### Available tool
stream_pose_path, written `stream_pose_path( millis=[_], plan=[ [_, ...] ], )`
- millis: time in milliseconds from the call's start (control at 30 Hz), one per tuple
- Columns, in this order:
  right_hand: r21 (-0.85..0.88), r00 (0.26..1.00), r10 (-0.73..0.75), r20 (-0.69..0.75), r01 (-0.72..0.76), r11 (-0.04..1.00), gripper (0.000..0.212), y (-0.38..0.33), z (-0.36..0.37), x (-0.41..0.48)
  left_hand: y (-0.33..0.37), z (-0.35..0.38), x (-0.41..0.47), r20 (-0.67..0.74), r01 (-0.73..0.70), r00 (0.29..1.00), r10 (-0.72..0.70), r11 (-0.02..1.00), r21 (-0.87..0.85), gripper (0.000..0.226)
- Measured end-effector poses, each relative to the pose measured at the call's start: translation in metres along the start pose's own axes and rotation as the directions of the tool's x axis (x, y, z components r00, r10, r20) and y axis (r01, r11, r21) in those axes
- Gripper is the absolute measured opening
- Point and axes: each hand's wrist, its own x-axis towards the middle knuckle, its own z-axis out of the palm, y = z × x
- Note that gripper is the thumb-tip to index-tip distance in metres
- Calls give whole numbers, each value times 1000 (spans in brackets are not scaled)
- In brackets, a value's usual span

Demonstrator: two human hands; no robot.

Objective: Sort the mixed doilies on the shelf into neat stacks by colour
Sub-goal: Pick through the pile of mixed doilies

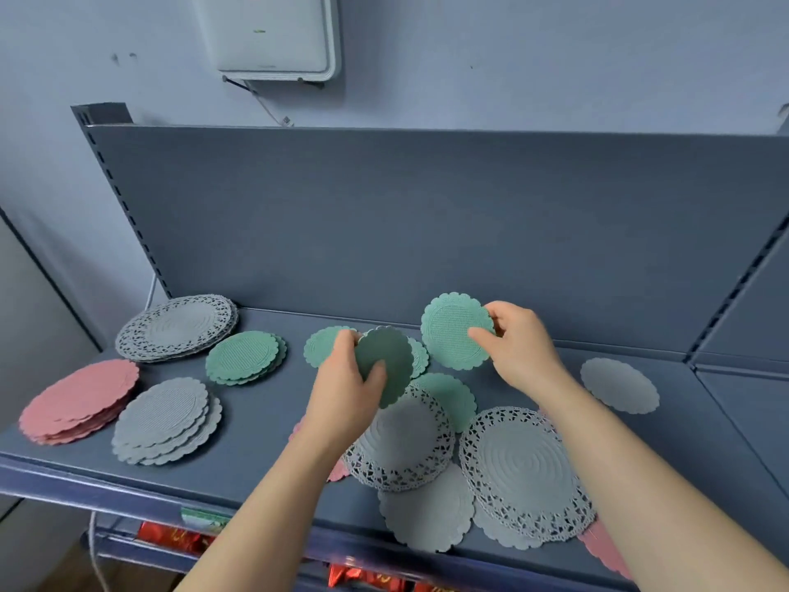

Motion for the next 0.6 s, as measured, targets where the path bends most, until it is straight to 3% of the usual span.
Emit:
stream_pose_path(
  millis=[267, 600],
  plan=[
    [68, 994, -71, 84, 66, 995, 7, -71, 73, -1, -76, -105, 28, -206, 121, 972, -115, 993, 15, 12],
    [55, 992, -23, 127, 16, 998, 4, -137, 148, 16, -145, -149, 95, 27, 169, 982, -187, 933, 318, 39]
  ],
)
